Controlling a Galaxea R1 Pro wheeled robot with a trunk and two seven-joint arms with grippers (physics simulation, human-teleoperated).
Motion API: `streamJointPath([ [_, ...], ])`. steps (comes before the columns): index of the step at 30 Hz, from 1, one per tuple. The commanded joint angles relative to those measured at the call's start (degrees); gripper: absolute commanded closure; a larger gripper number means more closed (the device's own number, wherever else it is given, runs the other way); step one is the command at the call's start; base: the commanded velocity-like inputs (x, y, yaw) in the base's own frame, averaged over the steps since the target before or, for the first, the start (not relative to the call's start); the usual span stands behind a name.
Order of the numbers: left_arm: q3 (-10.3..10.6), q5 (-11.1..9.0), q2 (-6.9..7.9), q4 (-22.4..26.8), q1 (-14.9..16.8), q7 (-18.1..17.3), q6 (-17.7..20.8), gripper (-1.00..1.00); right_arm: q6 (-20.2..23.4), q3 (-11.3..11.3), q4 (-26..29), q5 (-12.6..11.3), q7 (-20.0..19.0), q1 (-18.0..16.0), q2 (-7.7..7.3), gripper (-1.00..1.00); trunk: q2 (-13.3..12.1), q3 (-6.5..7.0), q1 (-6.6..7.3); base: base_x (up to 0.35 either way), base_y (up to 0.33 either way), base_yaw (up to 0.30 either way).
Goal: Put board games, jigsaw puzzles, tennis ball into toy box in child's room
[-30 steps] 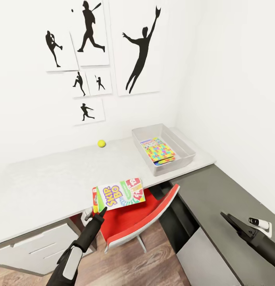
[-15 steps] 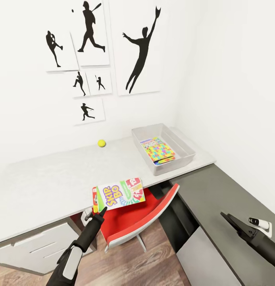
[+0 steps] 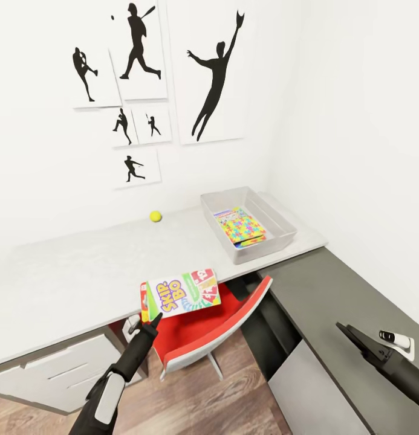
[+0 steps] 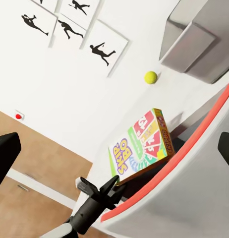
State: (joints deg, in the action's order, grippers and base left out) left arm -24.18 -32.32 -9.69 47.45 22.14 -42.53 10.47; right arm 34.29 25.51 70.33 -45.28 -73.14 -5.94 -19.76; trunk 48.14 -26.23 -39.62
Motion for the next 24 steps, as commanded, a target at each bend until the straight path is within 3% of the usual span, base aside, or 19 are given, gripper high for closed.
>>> streamJointPath([
  [1,-0.18,-0.29,-0.13,0.41,0.03,-0.26,0.66,1.00,0.51,-0.01,-0.01,-0.25,-0.07,-0.02,-0.02,-1.00,0.05,-0.06,0.00,-0.014,0.000,0.000],
  [5,-0.06,-0.29,-0.30,2.03,0.01,-0.27,1.02,1.00,0.51,0.02,-0.01,-0.25,-0.07,-0.02,-0.02,-1.00,0.05,-0.06,0.00,-0.006,0.000,0.000],
  [10,0.05,-0.34,-0.30,4.88,-0.49,-0.40,1.98,1.00,0.51,-0.05,-0.01,-0.26,-0.10,0.03,-1.11,-1.00,0.05,-0.06,0.00,-0.001,0.000,0.000],
  [16,1.85,-0.36,-0.30,11.00,-2.49,-0.44,4.65,1.00,0.51,-0.08,-0.01,-0.32,-0.15,0.05,-1.75,-1.00,0.05,-0.06,0.00,0.000,0.000,0.000],
  [21,6.05,-0.37,-0.30,19.13,-6.06,-0.75,7.01,1.00,0.46,-0.11,-0.01,-0.33,-0.15,0.05,-1.84,-1.00,0.05,-0.06,0.00,0.000,0.000,0.000],
  [24,10.07,-0.36,-0.30,24.83,-8.52,-1.18,7.49,1.00,0.39,-0.11,-0.01,-0.33,-0.12,0.05,-1.82,-1.00,0.05,-0.06,0.00,0.000,0.000,0.000],
])
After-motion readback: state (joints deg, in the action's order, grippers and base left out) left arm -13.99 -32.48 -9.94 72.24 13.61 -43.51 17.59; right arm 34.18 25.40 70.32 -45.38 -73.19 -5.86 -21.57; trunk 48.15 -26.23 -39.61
